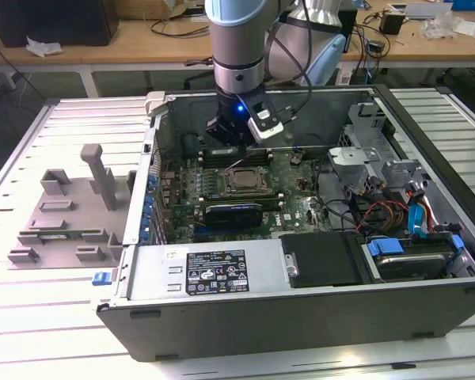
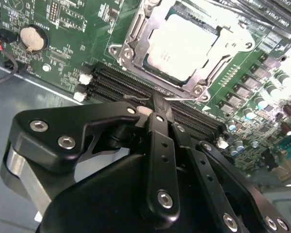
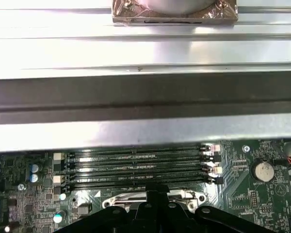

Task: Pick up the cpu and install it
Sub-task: 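Install the first cpu locking lever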

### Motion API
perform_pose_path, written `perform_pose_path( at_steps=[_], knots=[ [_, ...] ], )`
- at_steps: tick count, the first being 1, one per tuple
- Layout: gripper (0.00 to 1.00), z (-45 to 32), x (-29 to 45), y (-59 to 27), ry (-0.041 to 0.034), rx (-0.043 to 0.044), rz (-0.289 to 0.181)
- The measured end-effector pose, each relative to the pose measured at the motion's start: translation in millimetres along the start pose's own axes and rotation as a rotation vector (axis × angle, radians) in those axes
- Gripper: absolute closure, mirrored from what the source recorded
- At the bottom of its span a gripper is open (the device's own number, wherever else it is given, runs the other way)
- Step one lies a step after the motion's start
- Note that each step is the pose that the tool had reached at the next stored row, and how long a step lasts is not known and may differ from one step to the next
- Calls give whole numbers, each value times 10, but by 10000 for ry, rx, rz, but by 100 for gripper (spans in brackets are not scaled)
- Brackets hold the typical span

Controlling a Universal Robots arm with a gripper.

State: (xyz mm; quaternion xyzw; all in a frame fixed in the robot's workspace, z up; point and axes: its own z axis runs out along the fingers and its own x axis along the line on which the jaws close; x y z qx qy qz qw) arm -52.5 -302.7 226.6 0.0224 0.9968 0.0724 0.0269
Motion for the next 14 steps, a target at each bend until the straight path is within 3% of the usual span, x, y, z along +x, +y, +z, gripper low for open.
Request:
perform_pose_path(
  at_steps=[5,6,8,10,14],
  knots=[
    [89,45,3,-3,-201,14,-26],
    [89,56,4,-5,-307,14,-38],
    [89,66,6,-6,-423,13,-55],
    [89,77,9,-7,-589,9,-79],
    [89,94,36,-12,-955,-5,-131]
  ],
)
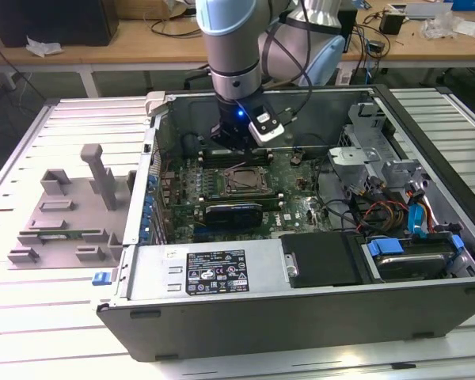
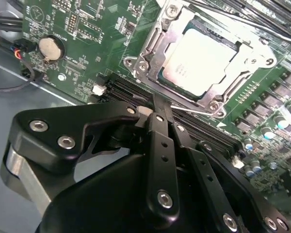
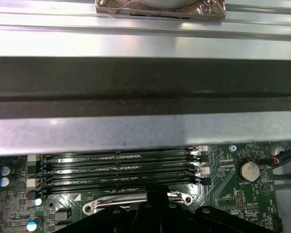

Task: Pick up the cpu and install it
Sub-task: 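Install the first cpu locking lever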

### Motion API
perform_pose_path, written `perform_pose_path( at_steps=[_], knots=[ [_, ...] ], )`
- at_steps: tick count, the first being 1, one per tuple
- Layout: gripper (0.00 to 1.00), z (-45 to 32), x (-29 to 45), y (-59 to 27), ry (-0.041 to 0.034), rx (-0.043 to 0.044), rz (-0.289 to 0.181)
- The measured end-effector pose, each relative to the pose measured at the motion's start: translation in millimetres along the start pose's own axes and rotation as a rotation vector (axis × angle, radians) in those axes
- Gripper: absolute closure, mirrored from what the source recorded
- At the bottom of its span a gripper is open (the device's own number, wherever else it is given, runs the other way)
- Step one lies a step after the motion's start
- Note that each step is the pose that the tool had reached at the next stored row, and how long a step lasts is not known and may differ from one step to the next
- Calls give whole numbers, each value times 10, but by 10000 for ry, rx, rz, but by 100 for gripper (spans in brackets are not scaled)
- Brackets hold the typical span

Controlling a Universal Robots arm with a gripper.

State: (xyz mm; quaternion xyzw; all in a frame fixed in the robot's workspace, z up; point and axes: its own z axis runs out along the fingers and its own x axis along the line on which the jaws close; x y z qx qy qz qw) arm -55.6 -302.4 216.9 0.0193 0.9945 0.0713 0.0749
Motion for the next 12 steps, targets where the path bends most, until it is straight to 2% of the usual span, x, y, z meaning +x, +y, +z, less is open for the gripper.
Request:
perform_pose_path(
  at_steps=[1,2,4,8,12],
  knots=[
    [89,5,23,-2,-127,-7,-19],
    [89,10,36,-2,-192,-10,-24],
    [89,17,54,-1,-261,-1,5],
    [89,29,58,-2,-311,56,219],
    [89,30,58,0,-317,72,249]
  ],
)
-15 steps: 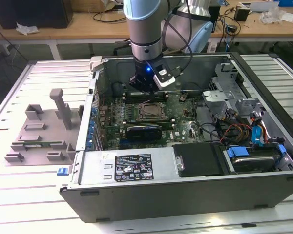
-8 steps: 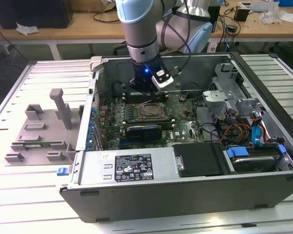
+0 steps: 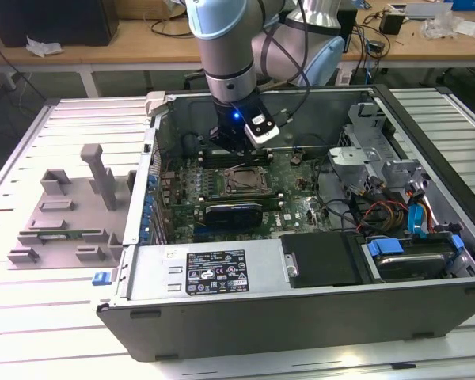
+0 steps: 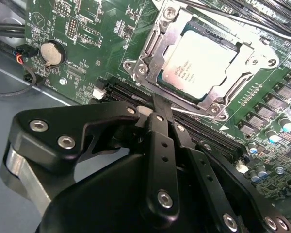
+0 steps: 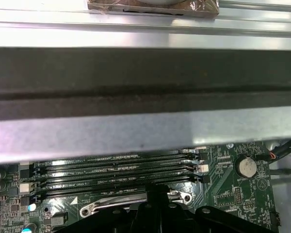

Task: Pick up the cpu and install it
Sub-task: 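Install the first cpu locking lever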

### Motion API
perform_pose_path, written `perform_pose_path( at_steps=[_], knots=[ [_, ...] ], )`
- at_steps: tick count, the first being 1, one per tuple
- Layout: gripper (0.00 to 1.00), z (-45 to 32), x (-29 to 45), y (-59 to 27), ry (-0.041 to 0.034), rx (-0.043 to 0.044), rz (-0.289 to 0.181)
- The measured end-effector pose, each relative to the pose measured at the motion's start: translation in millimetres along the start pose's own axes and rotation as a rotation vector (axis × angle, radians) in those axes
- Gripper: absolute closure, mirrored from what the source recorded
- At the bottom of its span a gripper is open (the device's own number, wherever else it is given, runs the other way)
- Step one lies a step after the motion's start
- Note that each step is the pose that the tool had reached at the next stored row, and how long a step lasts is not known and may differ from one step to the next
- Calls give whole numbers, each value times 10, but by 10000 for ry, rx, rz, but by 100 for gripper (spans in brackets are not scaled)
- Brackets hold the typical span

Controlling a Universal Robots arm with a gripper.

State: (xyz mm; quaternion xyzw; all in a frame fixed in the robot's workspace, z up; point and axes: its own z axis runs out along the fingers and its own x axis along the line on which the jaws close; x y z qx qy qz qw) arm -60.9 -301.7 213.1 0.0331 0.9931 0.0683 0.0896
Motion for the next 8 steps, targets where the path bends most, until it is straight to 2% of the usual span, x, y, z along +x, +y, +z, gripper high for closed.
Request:
perform_pose_path(
  at_steps=[8],
  knots=[
    [89,-3,54,27,-62,73,421]
  ],
)
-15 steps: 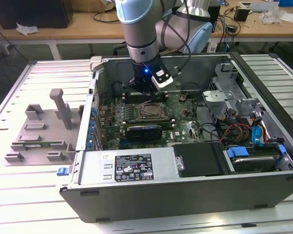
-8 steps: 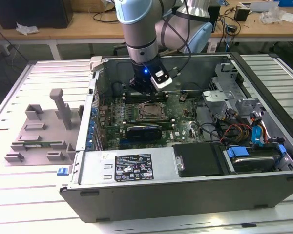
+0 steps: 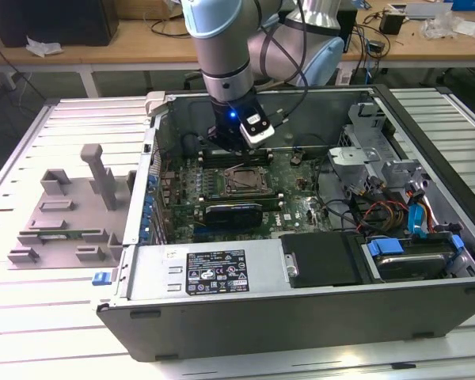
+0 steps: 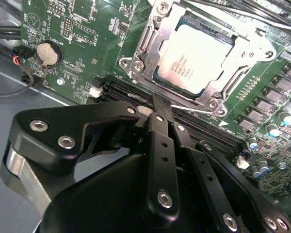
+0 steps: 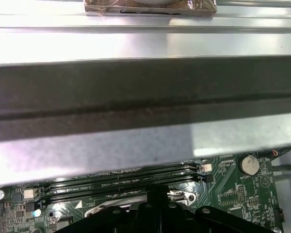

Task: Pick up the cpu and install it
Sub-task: 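Install the first cpu locking lever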

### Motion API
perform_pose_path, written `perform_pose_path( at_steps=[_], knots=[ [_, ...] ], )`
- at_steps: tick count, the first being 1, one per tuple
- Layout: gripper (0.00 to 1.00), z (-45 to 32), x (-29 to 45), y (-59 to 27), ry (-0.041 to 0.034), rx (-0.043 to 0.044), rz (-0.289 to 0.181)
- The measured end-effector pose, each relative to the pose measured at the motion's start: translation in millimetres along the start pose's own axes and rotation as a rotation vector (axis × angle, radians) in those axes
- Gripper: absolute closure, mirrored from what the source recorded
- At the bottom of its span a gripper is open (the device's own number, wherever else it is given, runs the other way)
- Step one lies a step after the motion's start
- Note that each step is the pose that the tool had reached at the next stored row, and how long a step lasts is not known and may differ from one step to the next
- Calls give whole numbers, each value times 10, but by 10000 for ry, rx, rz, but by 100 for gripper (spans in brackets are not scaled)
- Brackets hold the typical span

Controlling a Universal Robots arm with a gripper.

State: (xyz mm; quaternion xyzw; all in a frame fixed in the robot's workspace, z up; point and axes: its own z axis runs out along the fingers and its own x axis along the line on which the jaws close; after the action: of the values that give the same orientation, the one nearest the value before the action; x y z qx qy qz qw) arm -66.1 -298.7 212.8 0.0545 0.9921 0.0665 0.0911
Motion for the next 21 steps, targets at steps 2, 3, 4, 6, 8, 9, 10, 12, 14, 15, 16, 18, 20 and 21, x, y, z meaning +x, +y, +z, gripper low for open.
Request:
perform_pose_path(
  at_steps=[2,3,4,6,8,9,10,12,14,15,16,18,20,21],
  knots=[
    [89,3,4,1,-33,42,232],
    [89,4,4,0,-52,65,363],
    [89,7,5,0,-79,98,547],
    [89,10,6,3,-106,135,739],
    [89,13,9,9,-119,148,827],
    [89,14,10,13,-124,156,863],
    [89,16,12,19,-130,163,905],
    [89,19,17,30,-141,175,975],
    [89,22,22,44,-149,185,1031],
    [89,24,25,51,-153,189,1056],
    [89,25,28,59,-157,195,1088],
    [89,28,38,76,-164,203,1131],
    [89,33,56,90,-175,208,1174],
    [89,35,66,91,-182,209,1184]
  ],
)
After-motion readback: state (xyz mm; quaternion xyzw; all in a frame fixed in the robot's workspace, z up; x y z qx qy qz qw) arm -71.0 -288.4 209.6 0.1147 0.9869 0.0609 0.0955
